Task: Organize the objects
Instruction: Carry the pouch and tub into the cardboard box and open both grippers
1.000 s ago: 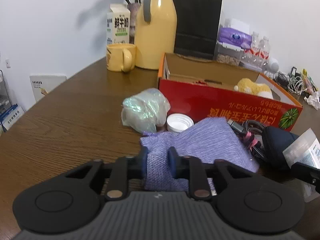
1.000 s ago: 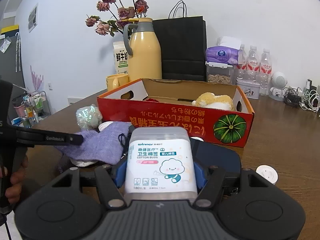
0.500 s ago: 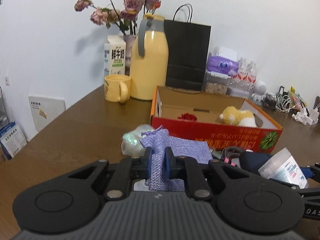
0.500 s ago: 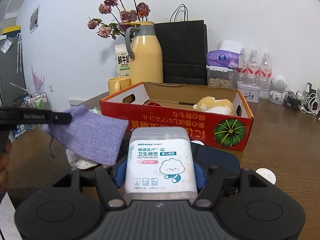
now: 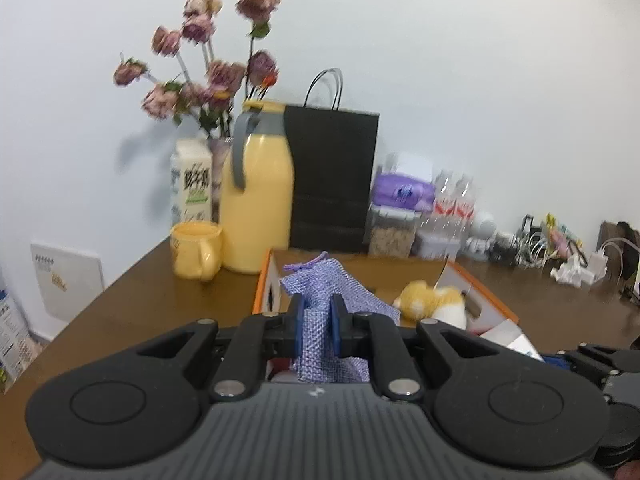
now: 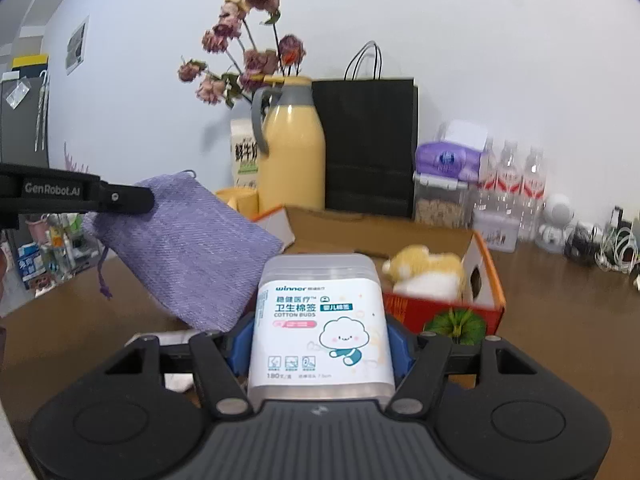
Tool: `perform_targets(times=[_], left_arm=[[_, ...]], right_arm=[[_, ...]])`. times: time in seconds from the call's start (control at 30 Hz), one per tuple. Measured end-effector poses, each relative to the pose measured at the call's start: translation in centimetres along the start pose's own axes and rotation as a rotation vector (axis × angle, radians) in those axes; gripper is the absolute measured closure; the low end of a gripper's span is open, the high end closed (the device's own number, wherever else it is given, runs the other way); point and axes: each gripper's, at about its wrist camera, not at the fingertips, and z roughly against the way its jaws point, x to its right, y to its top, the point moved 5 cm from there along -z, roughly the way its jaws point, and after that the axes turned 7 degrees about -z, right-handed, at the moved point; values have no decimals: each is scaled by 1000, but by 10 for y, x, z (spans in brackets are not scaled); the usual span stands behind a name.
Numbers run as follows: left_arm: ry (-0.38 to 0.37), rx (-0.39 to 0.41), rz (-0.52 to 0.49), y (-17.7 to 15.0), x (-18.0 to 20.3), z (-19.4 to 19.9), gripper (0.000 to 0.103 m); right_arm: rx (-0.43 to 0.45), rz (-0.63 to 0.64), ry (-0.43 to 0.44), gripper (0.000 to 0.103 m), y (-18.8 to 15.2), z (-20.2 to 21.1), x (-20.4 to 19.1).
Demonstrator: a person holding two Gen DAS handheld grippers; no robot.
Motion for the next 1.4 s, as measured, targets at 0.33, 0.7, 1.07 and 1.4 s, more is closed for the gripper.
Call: perform_targets(times=[0.33, 0.7, 1.07, 1.4], left_arm=[[-12, 33, 30, 43, 14, -55, 89], [-3, -46, 106, 48, 5, -146, 89], [28, -216, 103, 4, -1, -209, 89], [78, -223, 20, -6, 7, -208, 80]], right_arm=[[50, -5, -26, 39, 56, -48, 13], [13, -40, -57, 39, 90, -133, 32], [-117, -90, -71, 39, 68, -197, 49], [-153, -72, -92, 39, 57, -198, 52]])
